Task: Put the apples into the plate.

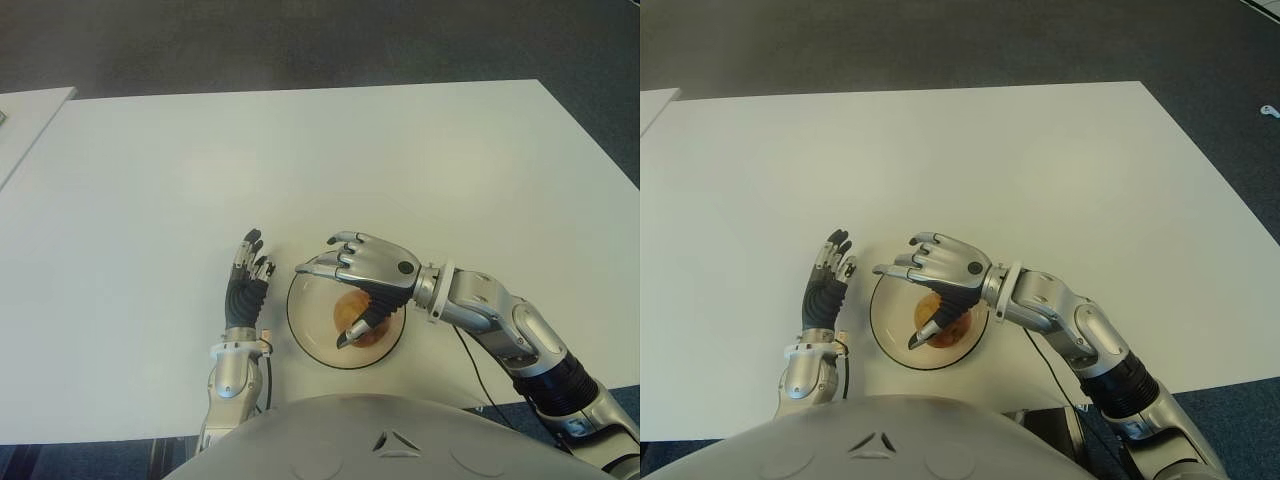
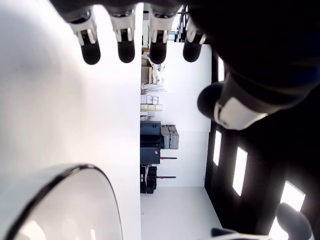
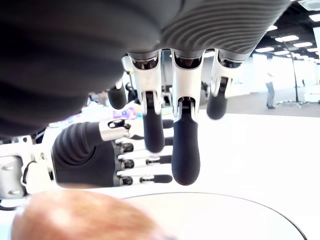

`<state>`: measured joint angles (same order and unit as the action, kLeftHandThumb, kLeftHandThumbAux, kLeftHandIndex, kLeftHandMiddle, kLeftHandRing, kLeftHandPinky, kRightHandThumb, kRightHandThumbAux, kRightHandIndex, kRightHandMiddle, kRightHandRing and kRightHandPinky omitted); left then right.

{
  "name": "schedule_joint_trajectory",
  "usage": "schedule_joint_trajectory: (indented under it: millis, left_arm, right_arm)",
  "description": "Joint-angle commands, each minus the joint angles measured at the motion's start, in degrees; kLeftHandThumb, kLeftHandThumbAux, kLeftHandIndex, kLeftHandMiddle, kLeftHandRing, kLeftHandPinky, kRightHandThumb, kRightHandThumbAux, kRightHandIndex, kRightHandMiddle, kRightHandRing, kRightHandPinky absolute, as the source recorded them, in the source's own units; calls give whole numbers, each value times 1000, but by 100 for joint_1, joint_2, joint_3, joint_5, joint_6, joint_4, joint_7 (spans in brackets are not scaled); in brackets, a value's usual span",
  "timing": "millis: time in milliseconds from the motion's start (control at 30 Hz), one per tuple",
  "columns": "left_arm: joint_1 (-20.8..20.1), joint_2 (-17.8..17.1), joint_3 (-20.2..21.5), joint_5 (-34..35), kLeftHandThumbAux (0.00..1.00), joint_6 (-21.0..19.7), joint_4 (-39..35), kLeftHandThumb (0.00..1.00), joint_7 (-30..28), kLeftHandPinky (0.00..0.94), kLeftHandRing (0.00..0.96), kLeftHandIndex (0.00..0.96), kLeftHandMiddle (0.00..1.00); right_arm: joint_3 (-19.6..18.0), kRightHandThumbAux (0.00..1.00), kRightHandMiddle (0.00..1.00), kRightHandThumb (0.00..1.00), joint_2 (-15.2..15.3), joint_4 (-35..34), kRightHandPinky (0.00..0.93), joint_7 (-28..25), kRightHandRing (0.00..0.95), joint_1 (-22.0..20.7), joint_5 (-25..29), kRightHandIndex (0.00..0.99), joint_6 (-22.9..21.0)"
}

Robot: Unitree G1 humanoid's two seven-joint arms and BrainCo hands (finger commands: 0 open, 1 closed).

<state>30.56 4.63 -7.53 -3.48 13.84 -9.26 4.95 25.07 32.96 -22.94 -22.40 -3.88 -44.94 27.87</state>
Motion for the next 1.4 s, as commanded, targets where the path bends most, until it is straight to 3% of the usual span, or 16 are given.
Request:
schedule_joint_trajectory:
  millis: [33, 900, 1033, 1167, 1333, 1400]
  left_arm:
    - [48, -30, 6, -169, 528, -106, -75, 0, 83, 0, 0, 0, 0]
    - [143, -41, 14, -111, 511, -32, -77, 11, 36, 0, 0, 0, 0]
    - [154, -15, 37, -39, 517, 9, -33, 21, 42, 0, 0, 0, 0]
    - [165, -18, 49, -72, 516, 63, 23, 27, 74, 0, 0, 0, 0]
    - [190, -35, 29, -68, 505, 144, 90, 29, 36, 0, 0, 0, 0]
    - [202, -42, 27, -39, 498, 179, 113, 33, 8, 0, 0, 0, 0]
  right_arm:
    - [-42, 294, 0, 0, 17, 57, 0, -43, 0, -26, 73, 0, 73]
    - [-131, 291, 0, 0, -18, 278, 0, -149, 0, -101, 145, 0, -61]
    - [-393, 308, 0, 7, -184, 801, 0, -115, 0, -386, 500, 0, -393]
    - [-801, 317, 0, 28, -446, 1581, 0, -53, 0, -614, 1232, 0, -855]
    - [-1320, 280, 0, 58, -1060, 1614, 0, 85, 0, -128, 2088, 0, -1929]
    - [-1559, 254, 0, 75, -1253, 1689, 0, 231, 0, 89, 2448, 0, -2174]
